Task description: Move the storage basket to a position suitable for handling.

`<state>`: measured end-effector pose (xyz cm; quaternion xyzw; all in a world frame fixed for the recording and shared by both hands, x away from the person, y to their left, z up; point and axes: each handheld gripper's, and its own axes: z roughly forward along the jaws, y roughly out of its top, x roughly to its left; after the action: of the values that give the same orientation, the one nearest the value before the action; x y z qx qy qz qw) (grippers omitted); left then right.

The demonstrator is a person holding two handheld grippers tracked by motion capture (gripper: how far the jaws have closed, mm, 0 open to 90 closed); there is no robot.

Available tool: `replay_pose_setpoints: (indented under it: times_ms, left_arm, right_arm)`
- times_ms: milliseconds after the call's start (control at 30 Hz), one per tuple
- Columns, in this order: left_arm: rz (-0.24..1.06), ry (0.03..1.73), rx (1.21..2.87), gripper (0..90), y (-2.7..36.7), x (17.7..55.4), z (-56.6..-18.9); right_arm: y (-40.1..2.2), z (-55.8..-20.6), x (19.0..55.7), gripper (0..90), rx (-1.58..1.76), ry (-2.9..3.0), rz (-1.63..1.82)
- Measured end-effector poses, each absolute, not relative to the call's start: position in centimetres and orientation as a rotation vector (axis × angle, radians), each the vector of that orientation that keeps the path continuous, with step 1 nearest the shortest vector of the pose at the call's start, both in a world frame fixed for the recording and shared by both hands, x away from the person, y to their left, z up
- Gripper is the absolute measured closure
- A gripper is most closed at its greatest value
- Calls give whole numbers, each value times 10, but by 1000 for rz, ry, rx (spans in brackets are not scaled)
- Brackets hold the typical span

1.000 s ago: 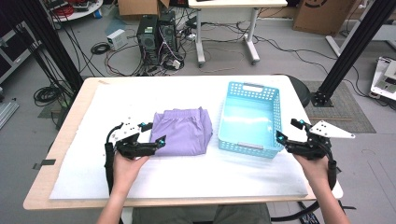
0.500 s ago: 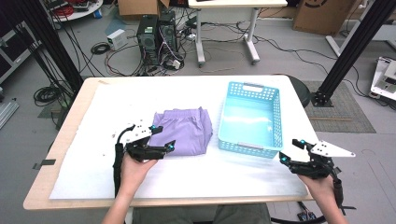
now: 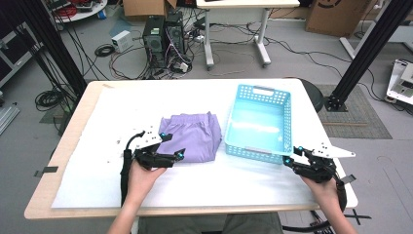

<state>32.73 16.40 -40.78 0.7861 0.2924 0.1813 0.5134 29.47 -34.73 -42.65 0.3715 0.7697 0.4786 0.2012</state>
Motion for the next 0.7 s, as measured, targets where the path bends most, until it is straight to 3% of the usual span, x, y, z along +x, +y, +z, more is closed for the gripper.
replay_pose_setpoints:
  times_ms: [467,700]
  left_arm:
    - [352,706,1869,264,145,337,-410]
    - [256,657,1882,263,94,366,-413]
  right_arm:
    - [-322,-403,293,527,1093,2084,1394]
    - [-315,-400,295,517,1098,2083,1383]
